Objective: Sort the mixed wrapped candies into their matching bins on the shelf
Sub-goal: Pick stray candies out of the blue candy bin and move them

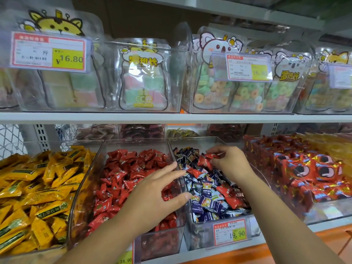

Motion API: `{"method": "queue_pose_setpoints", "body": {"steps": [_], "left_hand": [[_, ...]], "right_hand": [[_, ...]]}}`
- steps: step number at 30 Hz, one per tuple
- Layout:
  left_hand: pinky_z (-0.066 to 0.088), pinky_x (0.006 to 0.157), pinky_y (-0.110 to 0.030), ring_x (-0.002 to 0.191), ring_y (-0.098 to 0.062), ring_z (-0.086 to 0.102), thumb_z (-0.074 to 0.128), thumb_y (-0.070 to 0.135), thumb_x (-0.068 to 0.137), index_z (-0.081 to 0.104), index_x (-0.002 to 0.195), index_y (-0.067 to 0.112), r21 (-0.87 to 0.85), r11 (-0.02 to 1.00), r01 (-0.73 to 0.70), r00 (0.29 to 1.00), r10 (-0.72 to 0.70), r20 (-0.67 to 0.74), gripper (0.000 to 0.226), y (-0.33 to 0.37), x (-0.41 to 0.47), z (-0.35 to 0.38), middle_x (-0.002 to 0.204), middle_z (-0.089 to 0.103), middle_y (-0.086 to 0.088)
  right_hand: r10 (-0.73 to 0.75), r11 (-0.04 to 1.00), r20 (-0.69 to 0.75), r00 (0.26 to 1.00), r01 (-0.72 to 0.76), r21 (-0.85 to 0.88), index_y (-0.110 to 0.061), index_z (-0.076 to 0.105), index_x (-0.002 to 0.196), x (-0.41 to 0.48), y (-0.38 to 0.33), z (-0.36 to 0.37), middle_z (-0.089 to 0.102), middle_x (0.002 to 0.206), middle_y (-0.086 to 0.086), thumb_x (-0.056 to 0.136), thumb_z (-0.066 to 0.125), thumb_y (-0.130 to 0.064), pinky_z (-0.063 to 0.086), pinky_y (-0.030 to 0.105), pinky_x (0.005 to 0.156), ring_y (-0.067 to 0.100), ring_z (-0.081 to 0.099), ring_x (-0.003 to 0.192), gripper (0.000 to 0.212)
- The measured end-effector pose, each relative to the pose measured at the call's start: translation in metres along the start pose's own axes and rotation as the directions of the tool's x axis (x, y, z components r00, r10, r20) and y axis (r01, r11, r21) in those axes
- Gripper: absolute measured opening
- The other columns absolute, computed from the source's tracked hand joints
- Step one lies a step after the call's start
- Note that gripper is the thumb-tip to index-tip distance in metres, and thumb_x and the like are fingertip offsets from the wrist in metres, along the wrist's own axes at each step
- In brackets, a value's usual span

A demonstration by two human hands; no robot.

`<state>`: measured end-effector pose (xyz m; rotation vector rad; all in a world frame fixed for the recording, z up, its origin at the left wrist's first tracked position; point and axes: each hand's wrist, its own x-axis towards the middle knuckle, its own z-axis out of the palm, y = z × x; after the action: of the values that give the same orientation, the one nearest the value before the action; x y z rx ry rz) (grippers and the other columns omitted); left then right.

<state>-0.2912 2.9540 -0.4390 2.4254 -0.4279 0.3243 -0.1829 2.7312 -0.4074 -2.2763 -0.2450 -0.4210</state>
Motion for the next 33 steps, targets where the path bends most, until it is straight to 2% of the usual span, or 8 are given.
{"method": "queue_pose_setpoints", "body": {"steps": [3,6,14,19,24,27,29,33], "left_hand": [[0.021,0.116,-0.029,0.136,0.014,0.019,0.04,0.082,0.069,0.033,0.131,0.066,-0.001,1.0,0.005,1.0,-0.005,0.003,0.064,0.001,-0.001,0.0,0.144,0.013,0.047],[0.02,0.115,-0.027,0.135,0.015,0.019,0.041,0.082,0.069,0.034,0.131,0.066,-0.008,1.0,0.008,1.0,-0.008,0.006,0.064,0.001,-0.001,-0.001,0.144,0.013,0.047],[0.021,0.114,-0.027,0.136,0.013,0.021,0.046,0.078,0.074,0.034,0.132,0.064,-0.017,1.0,0.002,1.0,-0.002,0.011,0.061,-0.002,0.0,0.0,0.145,0.013,0.046],[0.02,0.113,-0.026,0.135,0.014,0.019,0.046,0.077,0.074,0.034,0.132,0.064,-0.017,1.0,-0.001,1.0,0.001,0.008,0.061,-0.002,-0.001,0.0,0.145,0.013,0.046],[0.019,0.111,-0.021,0.132,0.018,0.019,0.049,0.076,0.075,0.035,0.129,0.067,-0.029,1.0,-0.009,1.0,0.009,0.003,0.057,-0.001,-0.001,0.0,0.144,0.014,0.047],[0.019,0.111,-0.022,0.133,0.018,0.018,0.047,0.077,0.074,0.035,0.128,0.067,-0.029,1.0,-0.008,1.0,0.008,0.004,0.056,0.0,-0.001,0.0,0.143,0.013,0.048],[0.02,0.113,-0.025,0.134,0.017,0.018,0.044,0.079,0.072,0.035,0.129,0.067,-0.026,1.0,-0.008,1.0,0.008,0.005,0.059,0.0,-0.001,0.0,0.143,0.013,0.049],[0.021,0.113,-0.024,0.134,0.019,0.018,0.043,0.081,0.07,0.036,0.129,0.067,-0.027,1.0,-0.01,1.0,0.01,0.001,0.061,0.0,0.0,0.0,0.142,0.012,0.05]], "right_hand": [[0.003,0.999,0.02,1.0,-0.004,0.043,-0.027,0.069,0.093,-0.001,-0.004,0.0,0.061,0.087,-0.007,0.083,0.068,-0.002,0.041,0.01,0.045,0.01,0.055,0.058,0.027],[0.054,0.985,0.054,0.997,-0.062,0.161,-0.025,0.068,0.092,-0.002,-0.004,0.001,0.066,0.1,0.003,0.085,0.066,0.001,0.058,0.027,0.063,0.015,0.066,0.059,0.027],[0.147,0.912,0.111,0.983,-0.178,0.371,-0.012,0.068,0.096,-0.003,-0.002,0.0,0.066,0.097,0.007,0.089,0.058,0.01,0.054,0.016,0.054,0.015,0.065,0.051,0.024],[0.093,0.948,0.11,0.99,-0.122,0.295,-0.019,0.068,0.089,-0.003,-0.001,0.002,0.07,0.096,0.008,0.087,0.063,0.004,0.057,0.018,0.064,0.019,0.067,0.077,0.024],[0.092,0.995,0.299,0.95,-0.101,0.015,-0.027,0.068,0.112,-0.007,-0.001,0.007,0.065,0.115,-0.008,0.089,0.066,-0.019,0.047,0.022,0.074,0.019,0.065,0.1,0.025],[0.09,0.993,0.425,0.901,-0.051,-0.104,-0.028,0.06,0.127,-0.006,-0.001,0.012,0.055,0.129,-0.005,0.094,0.058,-0.018,0.047,0.014,0.057,-0.005,0.062,0.064,0.035],[0.101,0.984,0.413,0.905,-0.031,-0.173,-0.027,0.062,0.123,0.0,0.001,0.016,0.055,0.133,-0.001,0.093,0.057,-0.011,0.04,0.011,0.046,-0.004,0.052,0.046,0.034],[0.118,0.983,0.305,0.945,-0.069,-0.167,-0.023,0.07,0.102,0.005,0.009,0.021,0.06,0.129,0.004,0.085,0.064,-0.001,0.055,0.031,0.066,0.024,0.067,0.077,0.028]]}}
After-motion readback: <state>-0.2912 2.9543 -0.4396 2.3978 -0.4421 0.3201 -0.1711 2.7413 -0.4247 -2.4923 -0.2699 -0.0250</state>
